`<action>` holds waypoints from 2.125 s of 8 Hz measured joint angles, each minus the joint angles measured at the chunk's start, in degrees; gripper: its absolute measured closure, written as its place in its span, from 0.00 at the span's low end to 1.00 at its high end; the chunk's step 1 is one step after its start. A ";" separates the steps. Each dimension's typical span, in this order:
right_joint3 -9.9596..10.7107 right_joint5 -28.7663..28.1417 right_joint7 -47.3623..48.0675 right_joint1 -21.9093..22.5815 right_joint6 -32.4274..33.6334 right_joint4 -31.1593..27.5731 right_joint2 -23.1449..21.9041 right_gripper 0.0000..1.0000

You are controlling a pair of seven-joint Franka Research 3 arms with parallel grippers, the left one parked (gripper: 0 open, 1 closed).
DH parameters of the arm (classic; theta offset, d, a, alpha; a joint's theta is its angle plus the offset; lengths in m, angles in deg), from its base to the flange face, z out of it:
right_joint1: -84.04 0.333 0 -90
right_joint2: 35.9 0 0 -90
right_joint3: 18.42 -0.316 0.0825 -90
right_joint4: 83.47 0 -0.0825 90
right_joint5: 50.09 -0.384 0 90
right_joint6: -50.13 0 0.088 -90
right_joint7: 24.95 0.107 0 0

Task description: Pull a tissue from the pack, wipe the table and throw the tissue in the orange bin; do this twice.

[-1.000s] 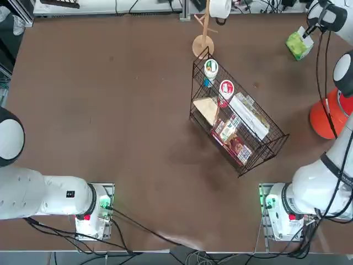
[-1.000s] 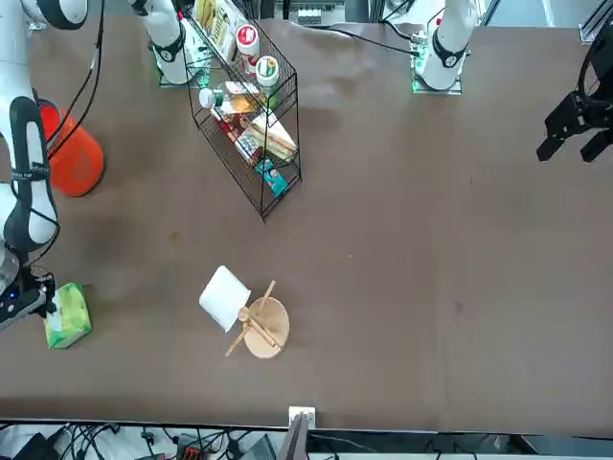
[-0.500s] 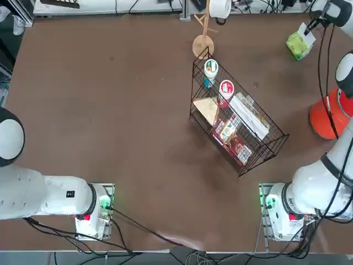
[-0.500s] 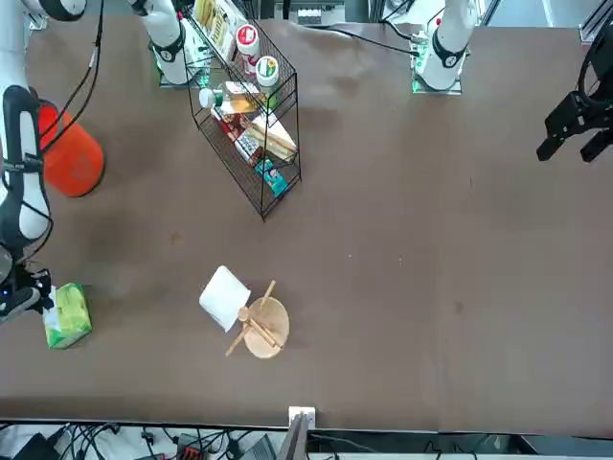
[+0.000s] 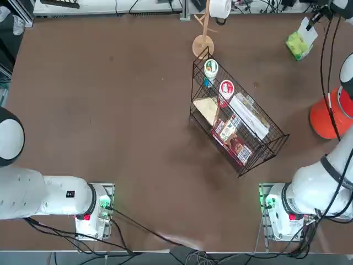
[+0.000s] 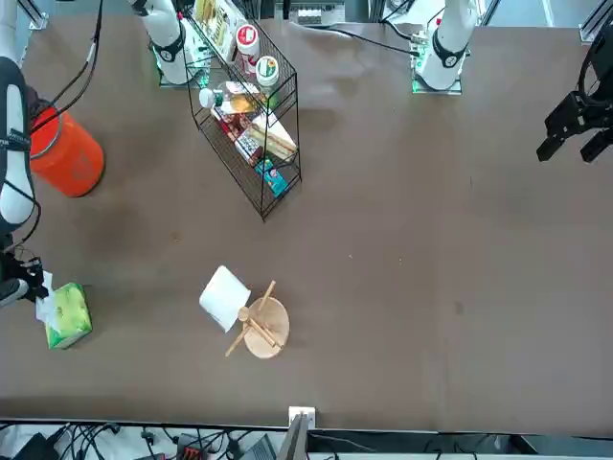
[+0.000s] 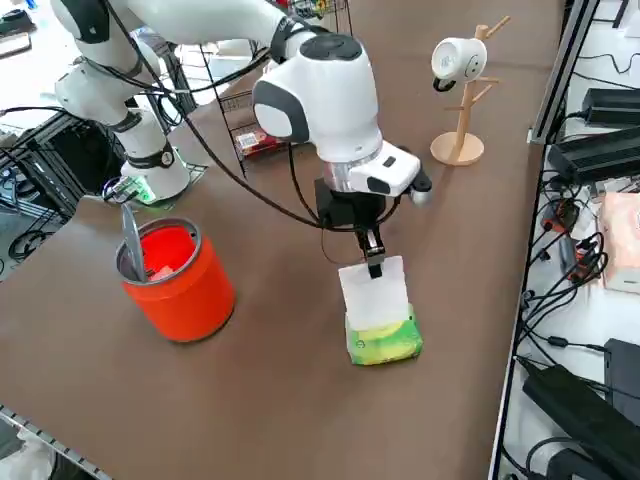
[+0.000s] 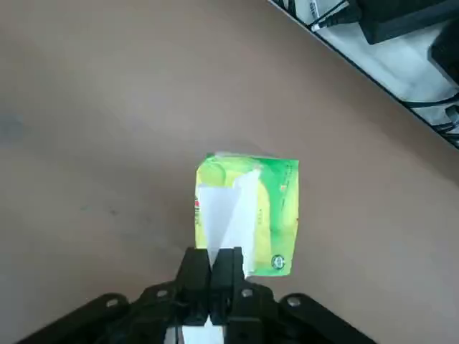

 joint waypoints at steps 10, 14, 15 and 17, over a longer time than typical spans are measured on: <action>-0.25 10.42 1.29 2.17 17.30 6.97 -2.88 0.99; -0.25 12.28 -1.25 2.42 19.20 8.26 -2.87 0.99; -0.25 12.33 -1.98 2.42 20.28 9.11 -2.86 0.99; -0.26 12.33 -2.59 2.44 23.80 11.22 -2.70 0.99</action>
